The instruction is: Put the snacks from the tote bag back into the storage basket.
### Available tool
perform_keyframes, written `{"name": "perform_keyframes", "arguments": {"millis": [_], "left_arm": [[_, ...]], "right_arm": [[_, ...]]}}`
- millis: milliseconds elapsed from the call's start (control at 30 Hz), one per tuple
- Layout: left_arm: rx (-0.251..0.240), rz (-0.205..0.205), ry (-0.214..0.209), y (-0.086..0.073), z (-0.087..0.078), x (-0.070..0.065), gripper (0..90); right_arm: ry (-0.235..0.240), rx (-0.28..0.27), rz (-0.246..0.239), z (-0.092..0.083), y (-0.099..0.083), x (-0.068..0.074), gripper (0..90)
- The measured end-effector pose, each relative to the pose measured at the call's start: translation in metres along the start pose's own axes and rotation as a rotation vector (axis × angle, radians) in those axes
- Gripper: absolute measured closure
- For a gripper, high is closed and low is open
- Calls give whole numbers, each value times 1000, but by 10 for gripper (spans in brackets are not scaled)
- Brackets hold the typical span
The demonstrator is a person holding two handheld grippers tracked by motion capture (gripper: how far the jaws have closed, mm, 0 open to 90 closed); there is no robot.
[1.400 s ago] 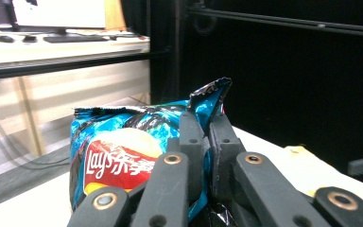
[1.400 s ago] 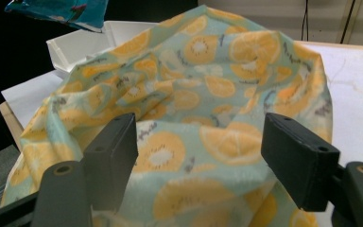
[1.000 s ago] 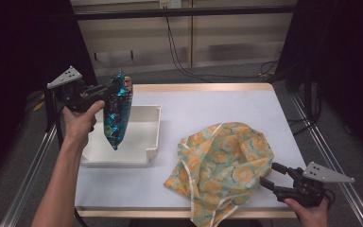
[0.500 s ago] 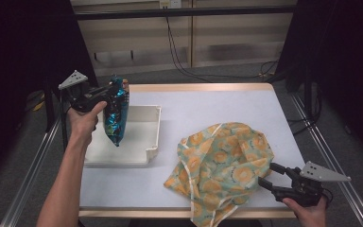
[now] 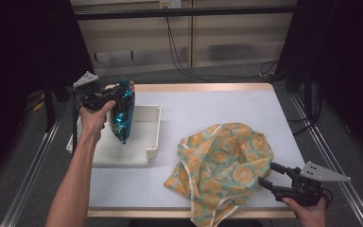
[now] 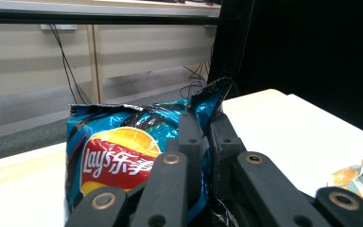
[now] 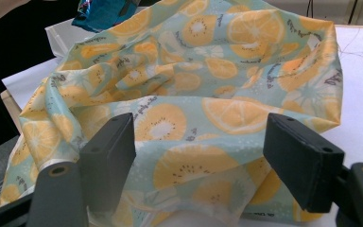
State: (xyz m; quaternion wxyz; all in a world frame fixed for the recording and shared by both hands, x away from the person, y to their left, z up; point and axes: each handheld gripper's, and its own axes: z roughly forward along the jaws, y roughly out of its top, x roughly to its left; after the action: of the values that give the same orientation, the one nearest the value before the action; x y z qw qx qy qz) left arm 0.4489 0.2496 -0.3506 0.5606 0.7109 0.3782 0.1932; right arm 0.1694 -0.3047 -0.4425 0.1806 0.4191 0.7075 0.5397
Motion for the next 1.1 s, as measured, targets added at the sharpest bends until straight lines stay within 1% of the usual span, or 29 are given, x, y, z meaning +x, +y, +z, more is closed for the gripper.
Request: {"name": "perform_keyframes", "arguments": {"millis": [67,100,133,167,267,300,467,500,567,600,633,667,700,733,800,867,933,967,1033,1100], "left_arm": [[1,1,-2,-1,3,-1,858],[1,-6,-10,-2,7,-2,856],[8,-8,-3,-3,9,-3,854],[5,-5,-16,-4,11,-4,852],[16,1,-20,-6,16,-7,837],[21,4,-33,-7,20,-10,836],[51,10,-61,-13,33,-15,822],[51,1,-65,-15,36,-17,819],[56,-3,-66,-16,41,-18,815],[56,-3,-66,-16,41,-18,811],[69,1,-62,-17,46,-19,806],[69,1,-62,-17,46,-19,802],[78,9,-64,-18,51,-20,798],[75,4,-64,-18,53,-22,797],[75,3,-69,-17,56,-24,794],[76,-3,-83,-19,59,-25,787],[77,-2,-80,-19,60,-27,779],[83,1,-87,-20,61,-28,747],[90,13,-90,-20,62,-28,738],[94,6,-102,-20,62,-29,722]], "right_arm": [[0,0,0,0,0,0,254],[1,-1,-1,0,0,0,254],[0,-3,-1,-1,0,0,253],[1,-2,0,-1,0,0,253],[3,-3,6,0,-1,0,250],[4,3,2,0,-1,0,249],[8,2,2,1,0,0,246],[7,2,1,1,0,0,246],[6,0,5,0,0,0,245],[5,1,0,0,-1,0,245],[5,2,1,0,-1,0,244],[7,2,0,0,-1,-1,244],[7,-1,3,1,-1,-1,244],[6,-1,2,1,-1,-1,243],[6,-3,3,1,-1,-1,242],[7,0,-2,0,-1,-1,242],[4,-1,3,0,-1,-1,242],[5,0,3,0,-1,-1,242],[6,-3,3,0,-1,-1,242],[7,-2,4,0,-1,-1,242]]}}
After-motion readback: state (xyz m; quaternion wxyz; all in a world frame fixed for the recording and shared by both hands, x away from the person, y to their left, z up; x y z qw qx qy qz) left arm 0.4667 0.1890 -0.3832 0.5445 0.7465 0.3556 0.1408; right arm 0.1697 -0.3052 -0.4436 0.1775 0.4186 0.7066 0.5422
